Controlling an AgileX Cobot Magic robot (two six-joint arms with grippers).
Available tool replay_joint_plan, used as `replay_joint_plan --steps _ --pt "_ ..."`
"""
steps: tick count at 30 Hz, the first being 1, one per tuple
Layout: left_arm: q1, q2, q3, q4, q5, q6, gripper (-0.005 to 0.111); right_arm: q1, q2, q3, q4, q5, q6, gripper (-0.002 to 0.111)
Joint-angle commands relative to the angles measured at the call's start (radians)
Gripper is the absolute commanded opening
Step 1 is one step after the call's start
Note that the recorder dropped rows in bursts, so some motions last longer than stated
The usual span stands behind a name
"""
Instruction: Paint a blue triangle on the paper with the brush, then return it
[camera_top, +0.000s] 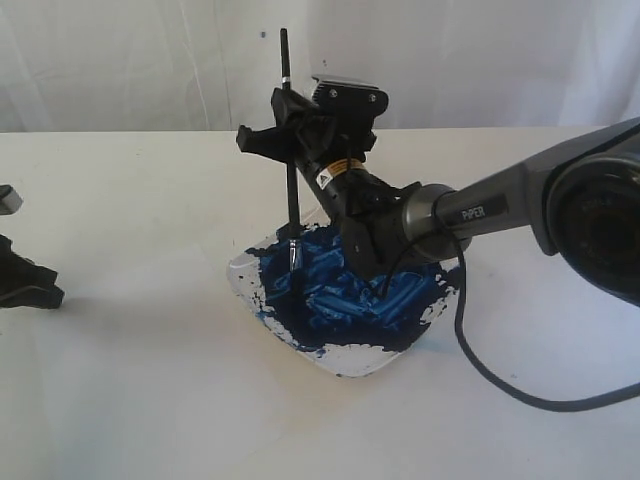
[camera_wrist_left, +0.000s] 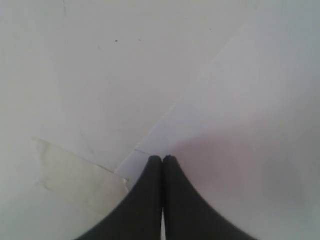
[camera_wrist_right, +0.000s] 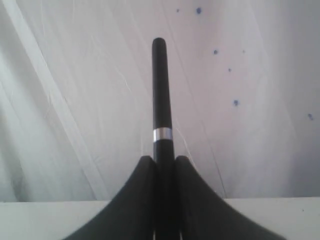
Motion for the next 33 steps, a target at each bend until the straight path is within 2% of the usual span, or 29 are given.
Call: replay_joint_plan --steps 1,8,14,17,22,30,33 --pt "0.003 0.002 0.005 -0.019 0.015 -0.006 0.000 -0.001 0.000 0.003 -0.027 0.033 0.025 0.000" --pt "0.003 0.002 0.005 -0.019 0.013 -0.006 0.000 -0.001 0.019 0.003 -0.027 0.068 0.005 0.000" --pt "0.003 0.002 0.005 -0.021 0.013 -0.006 0.000 -0.001 0.020 0.003 -0.013 0.044 -0.217 0.000" --pt "0.003 0.002 0.005 -0.034 0.013 -0.006 0.000 -0.001 0.010 0.003 -0.010 -0.032 -0.210 0.000" --pt "0.003 0.002 0.005 -0.037 0.011 -0.006 0.000 -0.001 -0.029 0.003 -0.016 -0.048 -0.203 0.000" --pt "0.003 0.002 0.005 -0.041 0.010 -0.006 0.000 -0.001 -0.060 -0.014 -0.255 -0.052 0.090 0.000" --pt "0.003 0.002 0.005 -0.041 0.010 -0.006 0.000 0.003 -0.060 -0.047 -0.387 -0.054 0.277 0.000"
